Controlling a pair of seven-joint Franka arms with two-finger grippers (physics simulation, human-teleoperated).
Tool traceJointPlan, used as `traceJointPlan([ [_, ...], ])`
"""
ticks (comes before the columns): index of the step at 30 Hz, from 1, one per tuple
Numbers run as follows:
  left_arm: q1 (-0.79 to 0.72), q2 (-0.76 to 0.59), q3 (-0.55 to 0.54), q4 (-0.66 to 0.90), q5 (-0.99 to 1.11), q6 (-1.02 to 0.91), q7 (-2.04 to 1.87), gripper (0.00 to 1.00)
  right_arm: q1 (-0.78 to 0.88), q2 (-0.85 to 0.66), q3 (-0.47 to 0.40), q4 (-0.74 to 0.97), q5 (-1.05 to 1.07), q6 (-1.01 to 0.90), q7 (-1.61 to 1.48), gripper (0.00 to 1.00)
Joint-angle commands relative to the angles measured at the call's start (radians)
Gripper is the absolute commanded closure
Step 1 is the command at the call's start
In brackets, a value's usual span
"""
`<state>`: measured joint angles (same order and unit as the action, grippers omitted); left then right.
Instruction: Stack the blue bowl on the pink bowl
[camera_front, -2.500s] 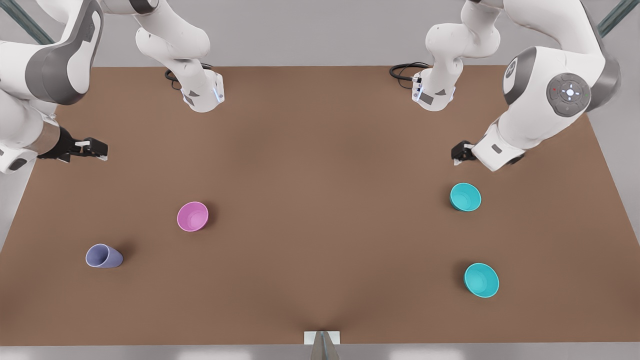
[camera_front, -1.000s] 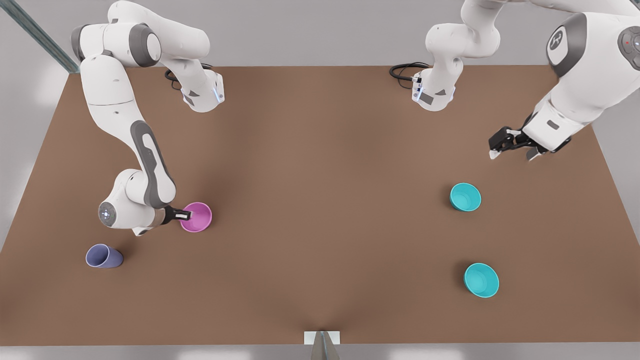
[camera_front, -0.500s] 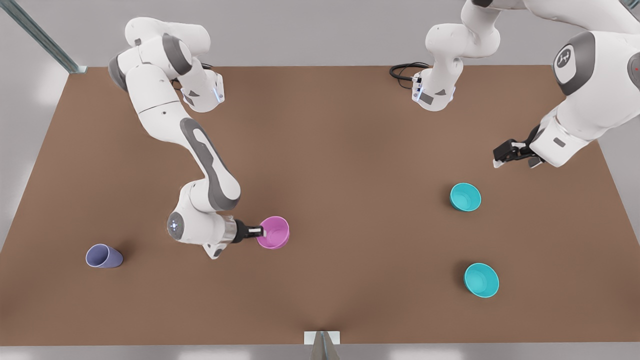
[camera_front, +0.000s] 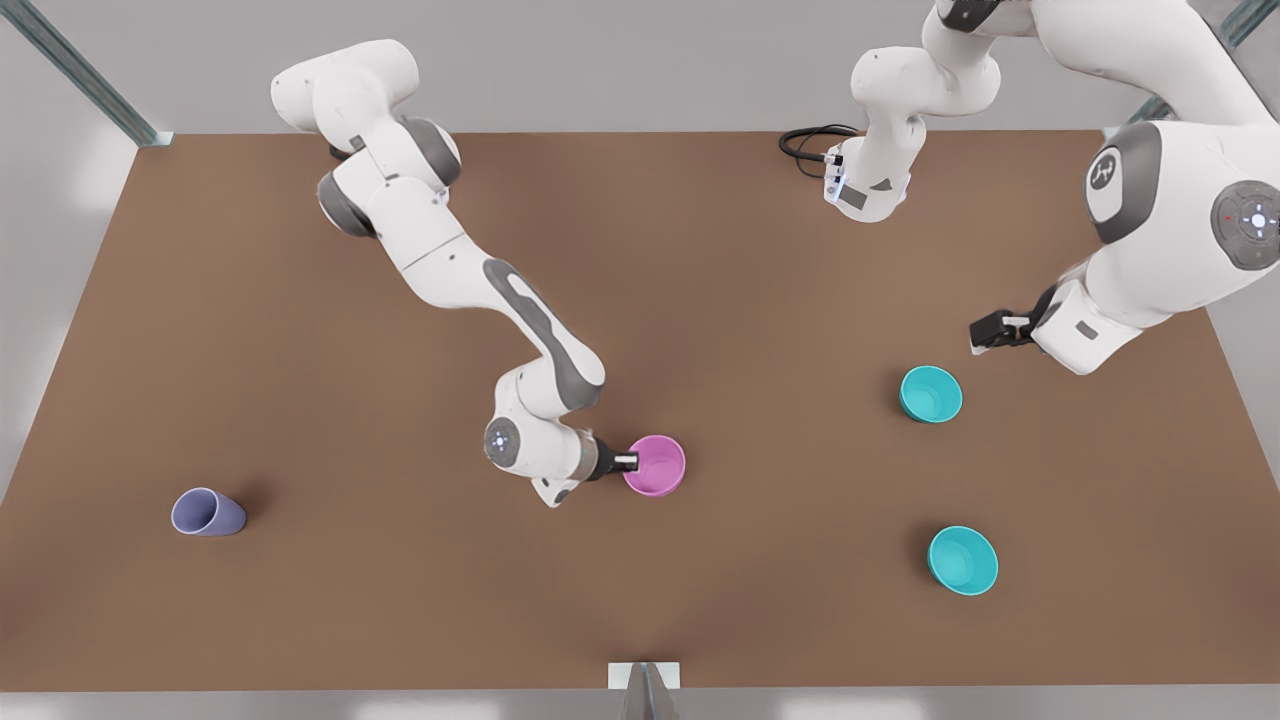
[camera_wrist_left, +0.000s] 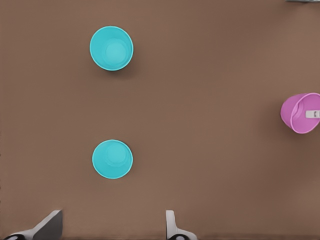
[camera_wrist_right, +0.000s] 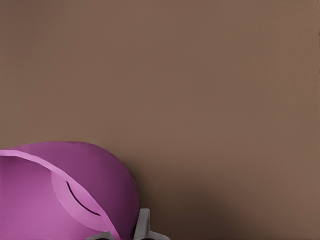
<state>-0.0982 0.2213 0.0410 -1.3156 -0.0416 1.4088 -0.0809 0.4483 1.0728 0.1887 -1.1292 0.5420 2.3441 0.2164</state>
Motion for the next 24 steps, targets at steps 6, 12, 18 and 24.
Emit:
traceJointPlan([
  [6, -0.005, -0.089, 0.000, -0.188, 0.008, 0.032, -0.022, 0.00, 0.000, -0.007, 0.001, 0.008, -0.014, 0.017, 0.233, 0.00],
  [12, -0.005, -0.102, 0.089, -0.551, -0.115, 0.396, 0.032, 0.00, -0.298, -0.307, -0.005, 0.006, -0.144, -0.432, 0.212, 0.00],
  [18, 0.138, 0.107, 0.103, -0.631, -0.248, 0.717, 0.521, 0.00, -0.551, -0.718, -0.003, 0.095, -0.853, -1.252, -0.279, 0.00],
  [24, 0.166, 0.156, 0.172, -0.761, -0.251, 0.814, 0.731, 0.00, -0.642, -0.981, -0.003, -0.098, -0.640, -1.335, -0.218, 0.00],
])
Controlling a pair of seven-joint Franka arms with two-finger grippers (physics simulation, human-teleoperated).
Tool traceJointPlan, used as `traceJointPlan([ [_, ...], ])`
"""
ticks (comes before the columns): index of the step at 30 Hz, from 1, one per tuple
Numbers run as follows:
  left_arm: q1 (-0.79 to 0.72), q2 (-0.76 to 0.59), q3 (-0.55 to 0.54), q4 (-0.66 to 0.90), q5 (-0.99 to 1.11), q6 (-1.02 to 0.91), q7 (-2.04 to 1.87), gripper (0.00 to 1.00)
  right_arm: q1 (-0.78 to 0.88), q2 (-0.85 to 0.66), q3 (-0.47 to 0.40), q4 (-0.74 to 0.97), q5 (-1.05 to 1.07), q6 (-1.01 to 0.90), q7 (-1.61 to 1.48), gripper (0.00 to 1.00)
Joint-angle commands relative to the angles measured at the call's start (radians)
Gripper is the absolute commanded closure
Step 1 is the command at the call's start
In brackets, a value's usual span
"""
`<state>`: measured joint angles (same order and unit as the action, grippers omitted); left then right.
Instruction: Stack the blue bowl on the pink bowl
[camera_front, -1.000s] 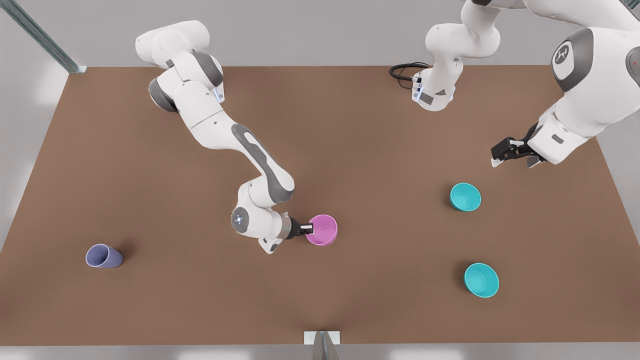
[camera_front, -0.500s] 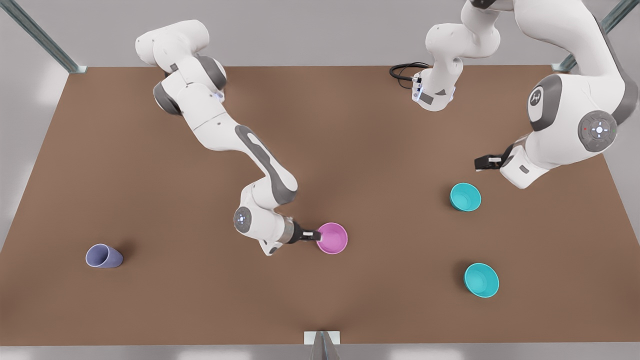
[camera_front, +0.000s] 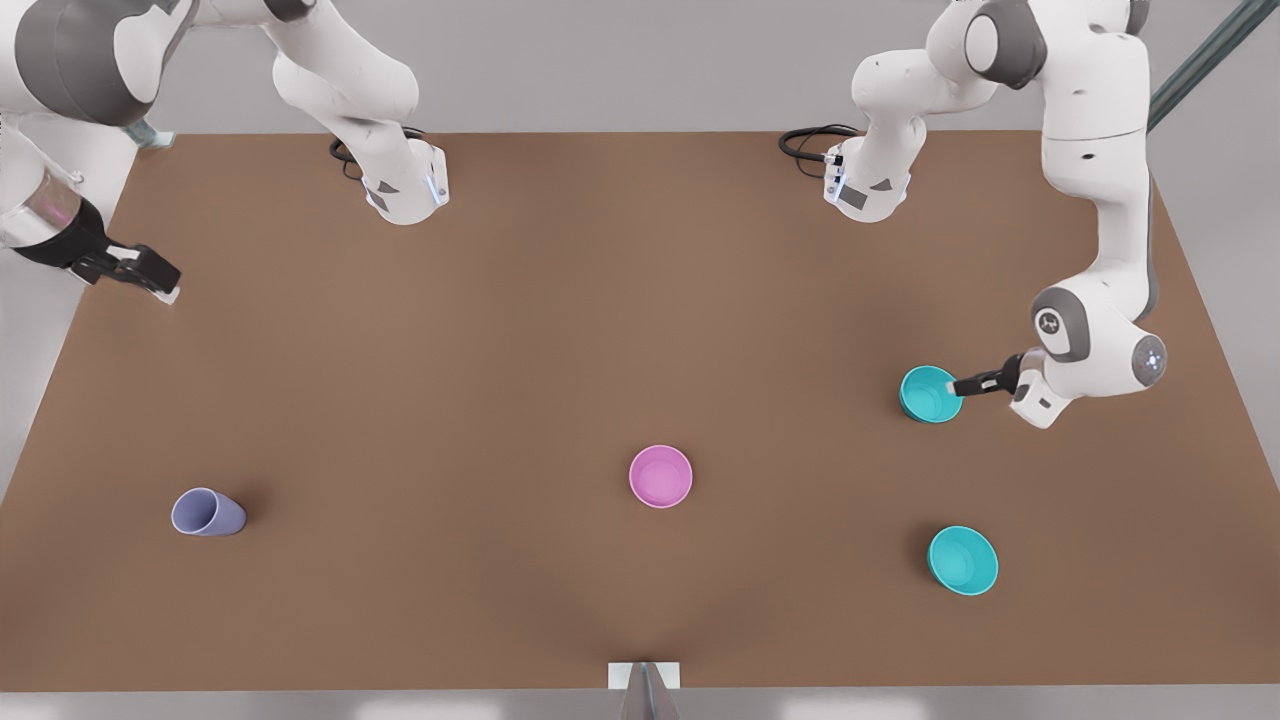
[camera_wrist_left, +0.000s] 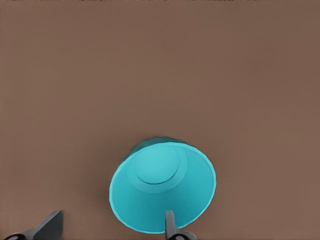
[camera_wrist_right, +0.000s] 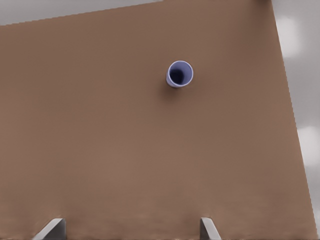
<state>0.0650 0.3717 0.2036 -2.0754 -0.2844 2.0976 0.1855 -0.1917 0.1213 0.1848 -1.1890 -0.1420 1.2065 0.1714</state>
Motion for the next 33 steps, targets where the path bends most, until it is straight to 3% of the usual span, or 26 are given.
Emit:
traceJointPlan([
  [1, 0.002, 0.026, 0.010, -0.012, -0.024, 0.150, 0.473, 0.00, -0.003, -0.045, -0.001, -0.101, 0.068, -0.140, -0.170, 0.00],
  [12, -0.008, 0.076, 0.000, -0.049, -0.124, 0.182, 0.494, 0.00, 0.008, 0.006, -0.045, -0.158, 0.101, -0.082, -0.171, 0.00],
  [13, -0.008, 0.076, 0.000, -0.048, -0.124, 0.182, 0.494, 0.10, 0.008, 0.011, -0.045, -0.158, 0.102, -0.081, -0.171, 0.00],
  [14, -0.008, 0.078, 0.000, -0.048, -0.124, 0.182, 0.494, 0.29, 0.008, 0.024, -0.045, -0.153, 0.102, -0.068, -0.171, 0.00],
  [15, -0.008, 0.082, 0.000, -0.046, -0.124, 0.182, 0.494, 0.41, 0.008, 0.031, -0.045, -0.150, 0.102, -0.068, -0.171, 0.00],
  [18, -0.013, 0.085, 0.000, -0.043, -0.125, 0.182, 0.492, 0.45, 0.008, 0.034, -0.045, -0.150, 0.105, -0.050, -0.171, 0.00],
  [22, -0.017, 0.085, 0.000, -0.041, -0.125, 0.179, 0.489, 0.58, -0.003, 0.040, -0.045, -0.150, 0.108, -0.048, -0.173, 0.00],
  [25, -0.028, 0.087, 0.000, -0.041, -0.127, 0.179, 0.489, 0.60, -0.009, 0.052, -0.045, -0.149, 0.110, -0.048, -0.173, 0.00],
  [26, -0.028, 0.088, 0.000, -0.040, -0.127, 0.177, 0.489, 0.65, -0.009, 0.052, -0.045, -0.150, 0.110, -0.048, -0.173, 0.00],
  [27, -0.028, 0.090, 0.000, -0.040, -0.127, 0.173, 0.488, 0.76, -0.009, 0.052, -0.045, -0.150, 0.110, -0.050, -0.173, 0.00],
  [28, -0.028, 0.090, 0.000, -0.040, -0.125, 0.174, 0.488, 0.79, -0.009, 0.052, -0.045, -0.149, 0.110, -0.048, -0.173, 0.00],
  [33, -0.040, 0.081, -0.001, 0.043, -0.114, 0.110, 0.396, 0.79, -0.015, 0.052, -0.045, -0.150, 0.111, -0.050, -0.179, 0.00],
])
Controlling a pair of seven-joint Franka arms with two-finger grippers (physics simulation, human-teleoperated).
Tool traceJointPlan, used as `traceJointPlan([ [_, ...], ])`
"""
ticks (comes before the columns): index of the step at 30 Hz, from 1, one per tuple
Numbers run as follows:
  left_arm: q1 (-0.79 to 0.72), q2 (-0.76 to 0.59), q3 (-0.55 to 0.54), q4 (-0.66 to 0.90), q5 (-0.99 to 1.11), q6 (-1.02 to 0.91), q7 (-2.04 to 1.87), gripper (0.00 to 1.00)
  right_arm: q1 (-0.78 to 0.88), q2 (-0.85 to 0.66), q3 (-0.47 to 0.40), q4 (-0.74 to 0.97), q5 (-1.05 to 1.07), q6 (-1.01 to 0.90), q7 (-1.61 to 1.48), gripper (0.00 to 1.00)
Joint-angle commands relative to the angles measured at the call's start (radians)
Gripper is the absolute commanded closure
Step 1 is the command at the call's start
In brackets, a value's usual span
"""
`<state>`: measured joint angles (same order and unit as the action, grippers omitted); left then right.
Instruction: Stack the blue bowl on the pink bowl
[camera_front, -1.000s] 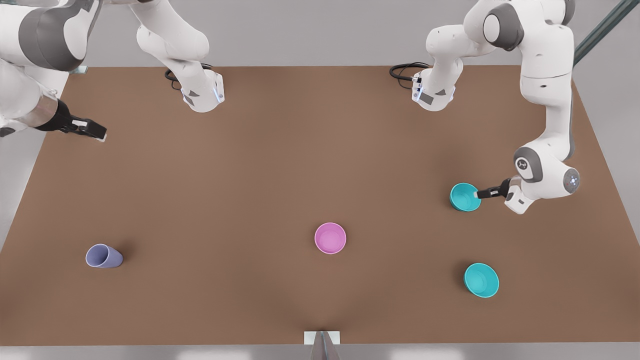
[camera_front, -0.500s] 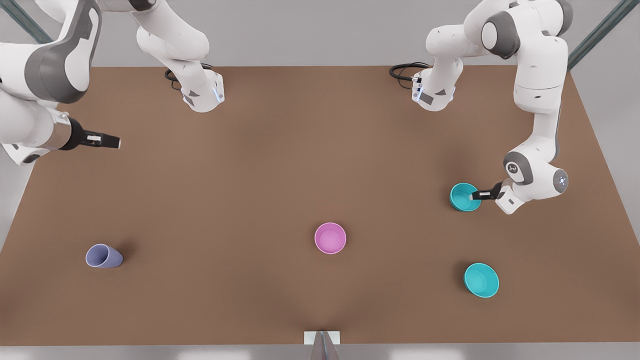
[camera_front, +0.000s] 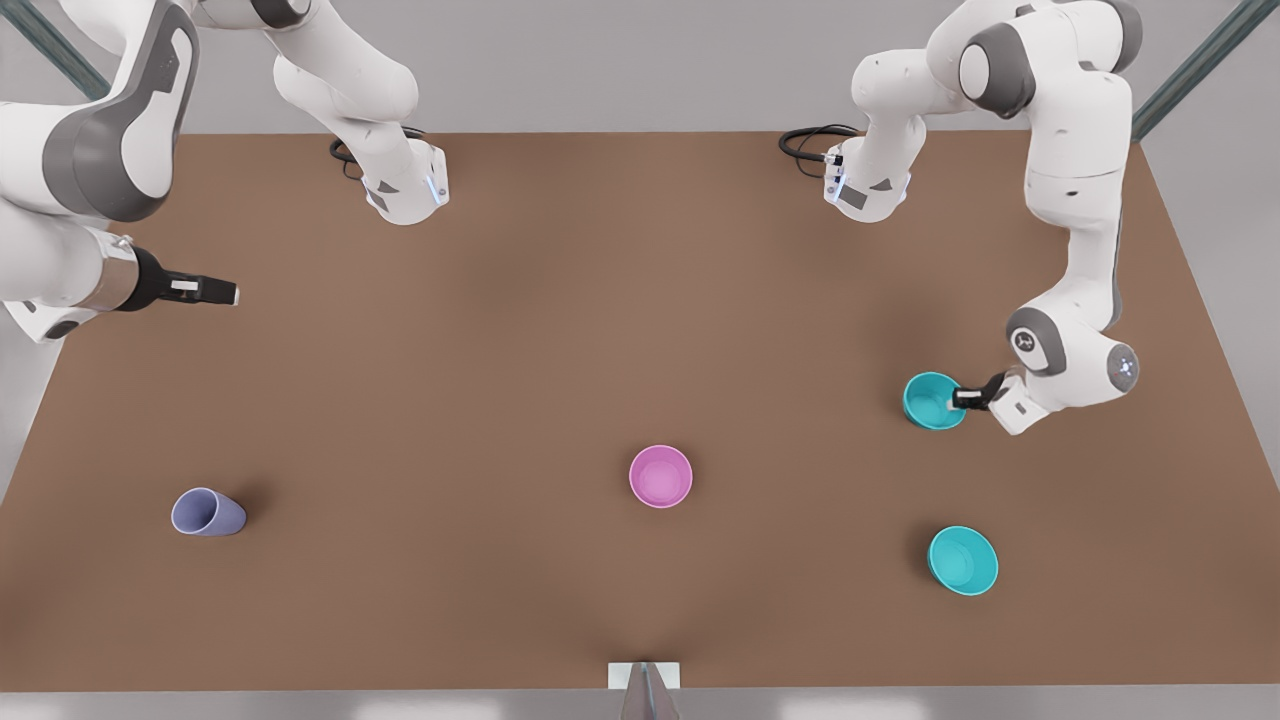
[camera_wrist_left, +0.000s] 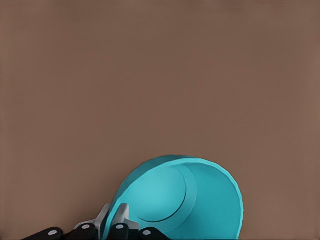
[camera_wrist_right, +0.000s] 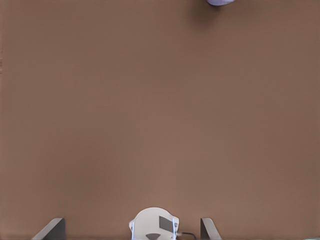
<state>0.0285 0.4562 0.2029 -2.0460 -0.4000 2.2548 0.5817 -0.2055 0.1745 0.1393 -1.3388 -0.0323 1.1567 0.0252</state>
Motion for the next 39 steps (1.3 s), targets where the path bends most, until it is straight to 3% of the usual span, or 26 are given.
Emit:
traceJointPlan([
  [1, -0.007, -0.010, -0.003, 0.046, 0.003, -0.081, -0.046, 0.79, -0.002, -0.001, 0.000, 0.000, 0.002, 0.000, -0.033, 0.00],
  [4, -0.033, -0.001, -0.068, 0.182, 0.003, -0.204, -0.252, 0.79, -0.003, -0.001, 0.000, 0.001, 0.002, 0.000, -0.033, 0.00],
  [7, -0.251, 0.018, -0.072, 0.340, 0.003, -0.294, -0.706, 0.79, -0.003, -0.001, 0.000, 0.001, 0.002, 0.000, -0.033, 0.00],
  [9, -0.397, 0.098, -0.074, 0.513, -0.013, -0.297, -1.025, 0.79, -0.003, 0.000, 0.000, 0.000, 0.002, 0.001, -0.033, 0.00],
  [11, -0.499, 0.165, -0.091, 0.587, -0.014, -0.299, -1.273, 0.79, -0.005, 0.000, 0.000, 0.001, 0.002, 0.001, -0.033, 0.00],
  [16, -0.539, 0.309, -0.183, 0.777, -0.014, -0.293, -1.640, 0.79, -0.017, 0.000, 0.000, 0.000, 0.009, 0.000, -0.036, 0.00],
  [20, -0.538, 0.404, -0.192, 0.906, -0.016, -0.287, -1.672, 0.79, -0.015, 0.002, 0.000, 0.001, 0.009, 0.001, -0.036, 0.00],
  [39, -0.524, 0.464, -0.198, 0.912, -0.017, -0.153, -1.609, 0.79, -0.031, 0.020, 0.000, 0.000, 0.017, 0.000, -0.036, 0.00],
])
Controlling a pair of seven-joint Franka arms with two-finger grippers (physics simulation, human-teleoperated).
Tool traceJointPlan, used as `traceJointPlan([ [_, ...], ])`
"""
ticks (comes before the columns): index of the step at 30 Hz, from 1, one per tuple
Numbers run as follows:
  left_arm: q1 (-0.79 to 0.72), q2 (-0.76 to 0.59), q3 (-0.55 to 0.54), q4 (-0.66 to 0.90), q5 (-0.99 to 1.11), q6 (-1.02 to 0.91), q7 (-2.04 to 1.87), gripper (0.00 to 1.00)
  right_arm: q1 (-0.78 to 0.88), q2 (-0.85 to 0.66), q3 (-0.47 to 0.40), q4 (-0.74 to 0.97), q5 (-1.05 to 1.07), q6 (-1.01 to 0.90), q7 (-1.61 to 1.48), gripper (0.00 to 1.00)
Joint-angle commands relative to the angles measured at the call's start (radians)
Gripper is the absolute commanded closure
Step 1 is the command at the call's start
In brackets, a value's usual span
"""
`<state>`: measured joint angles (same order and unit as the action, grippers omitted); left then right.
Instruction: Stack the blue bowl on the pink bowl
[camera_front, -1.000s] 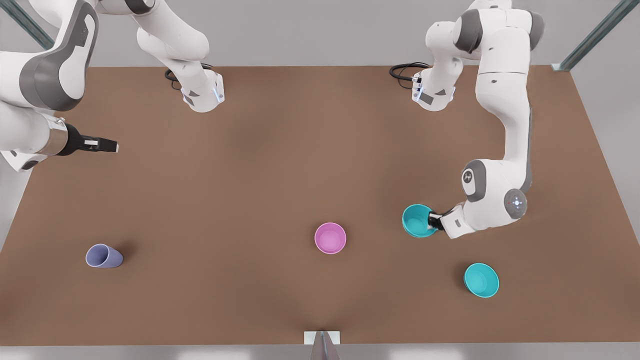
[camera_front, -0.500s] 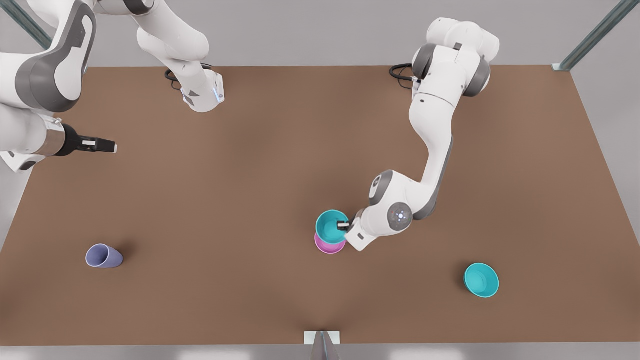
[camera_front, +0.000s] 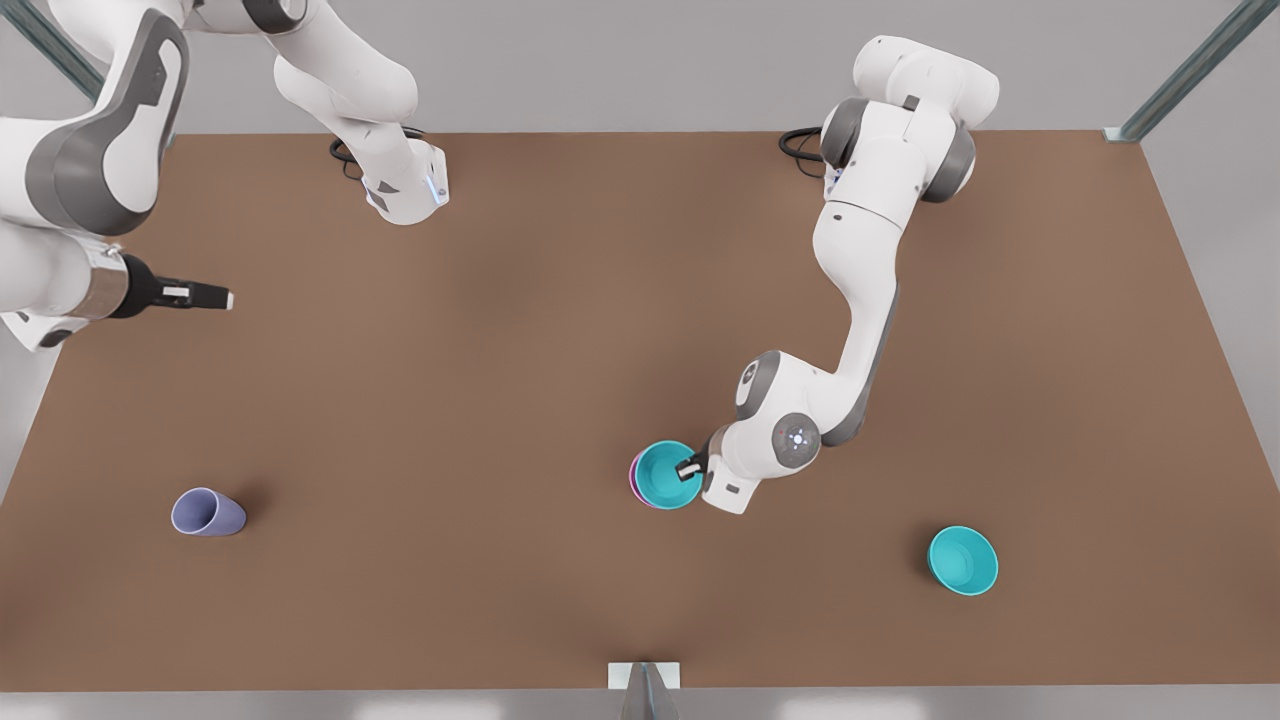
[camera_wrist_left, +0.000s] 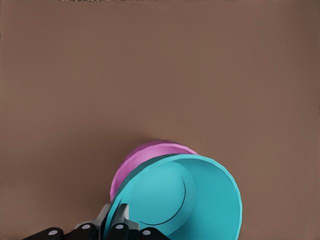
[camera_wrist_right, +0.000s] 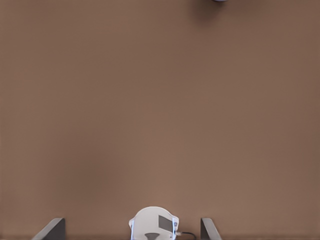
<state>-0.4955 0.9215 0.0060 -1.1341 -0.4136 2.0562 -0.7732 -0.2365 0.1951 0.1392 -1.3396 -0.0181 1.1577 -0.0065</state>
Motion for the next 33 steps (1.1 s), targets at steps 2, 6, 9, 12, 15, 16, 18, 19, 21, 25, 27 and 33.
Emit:
traceJointPlan([
  [2, -0.002, -0.001, -0.001, 0.001, -0.004, 0.047, -0.256, 0.79, 0.000, 0.000, 0.000, 0.000, 0.003, 0.000, -0.004, 0.00],
  [6, -0.008, -0.006, -0.001, -0.003, -0.001, 0.029, -0.255, 0.79, 0.000, 0.000, 0.000, 0.000, 0.003, 0.000, -0.004, 0.00],
  [9, -0.009, -0.006, -0.001, -0.003, -0.002, 0.010, -0.255, 0.79, -0.001, 0.000, 0.000, 0.000, 0.003, 0.000, -0.006, 0.00],
  [12, -0.009, -0.004, -0.001, -0.003, -0.002, 0.013, -0.256, 0.79, 0.000, 0.000, 0.000, -0.001, 0.003, 0.000, -0.006, 0.00],
  [15, -0.012, -0.012, -0.003, -0.003, -0.002, 0.009, -0.261, 0.00, 0.000, 0.003, 0.000, -0.001, 0.003, 0.000, -0.006, 0.00],
  [16, -0.012, -0.018, -0.003, -0.004, 0.001, -0.030, -0.259, 0.00, 0.000, 0.003, 0.000, -0.001, 0.003, 0.000, -0.006, 0.00],
  [18, -0.008, -0.101, 0.017, -0.004, 0.021, -0.236, -0.244, 0.00, -0.001, 0.003, 0.000, -0.001, 0.003, -0.001, -0.006, 0.00],
  [19, 0.000, -0.188, 0.084, -0.003, 0.022, -0.474, -0.181, 0.00, -0.001, 0.003, 0.000, -0.001, 0.003, 0.000, -0.006, 0.00],
  [21, -0.002, -0.366, 0.305, 0.008, 0.038, -0.789, 0.027, 0.00, -0.001, 0.003, 0.000, -0.001, 0.003, 0.000, -0.006, 0.00],
  [25, 0.002, -0.526, 0.508, 0.010, 0.208, -0.904, 0.631, 0.00, -0.001, 0.003, 0.000, 0.000, 0.004, 0.000, -0.006, 0.00],
  [27, 0.250, -0.668, 0.219, -0.105, 0.323, -0.811, 0.637, 0.00, -0.001, 0.003, 0.000, 0.000, 0.004, 0.000, -0.006, 0.00],
  [33, 0.364, -0.714, 0.065, -0.197, 0.391, -0.677, 0.640, 0.00, -0.006, 0.003, 0.000, 0.000, 0.009, 0.000, -0.006, 0.00],
])
